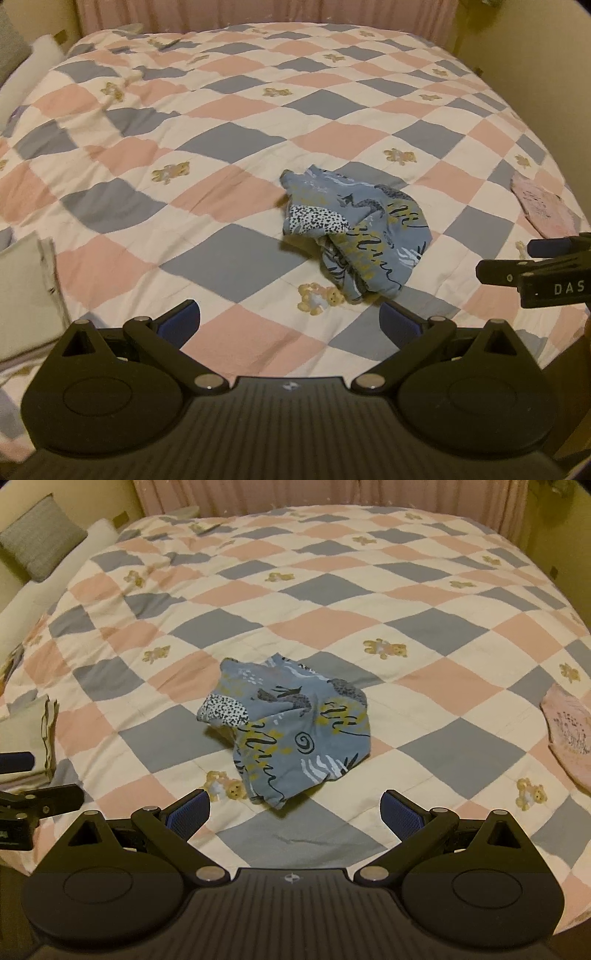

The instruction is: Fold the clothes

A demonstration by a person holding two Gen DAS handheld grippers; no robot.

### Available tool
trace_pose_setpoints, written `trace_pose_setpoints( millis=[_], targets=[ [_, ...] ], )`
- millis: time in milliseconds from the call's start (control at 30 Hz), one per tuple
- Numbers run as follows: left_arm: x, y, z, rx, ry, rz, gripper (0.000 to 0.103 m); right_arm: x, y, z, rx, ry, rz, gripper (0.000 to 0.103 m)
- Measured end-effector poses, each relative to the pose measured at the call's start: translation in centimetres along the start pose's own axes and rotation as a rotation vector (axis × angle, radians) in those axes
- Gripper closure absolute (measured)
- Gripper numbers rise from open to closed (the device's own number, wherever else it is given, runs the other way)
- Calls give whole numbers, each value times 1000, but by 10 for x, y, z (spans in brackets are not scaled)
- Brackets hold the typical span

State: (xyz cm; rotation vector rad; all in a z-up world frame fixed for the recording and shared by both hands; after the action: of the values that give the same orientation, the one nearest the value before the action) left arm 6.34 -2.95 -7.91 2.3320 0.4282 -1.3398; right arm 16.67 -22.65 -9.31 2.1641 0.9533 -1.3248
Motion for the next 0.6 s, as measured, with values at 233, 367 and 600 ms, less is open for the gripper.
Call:
trace_pose_setpoints(
  millis=[233,367,600],
  targets=[
    [43,-7,-3,102,-67,98,1,8,-6,3,70,-45,60,2],
    [72,-2,-7,170,-101,89,1,12,-6,8,109,-59,57,2],
    [95,16,-14,185,-128,64,1,32,8,9,91,-73,9,2]
  ],
)
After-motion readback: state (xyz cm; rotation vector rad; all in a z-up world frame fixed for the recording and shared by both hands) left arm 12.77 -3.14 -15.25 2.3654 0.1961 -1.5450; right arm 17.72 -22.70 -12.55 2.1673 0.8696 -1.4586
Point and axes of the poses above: each gripper's, at about its wrist camera, not at the fingertips, and x roughly the way its jaws point, y to its right, z to its underside, the point moved 4 cm from there along x, roughly the way its jaws point, and after that the axes turned 15 degrees about -x, right-handed, at the moved point
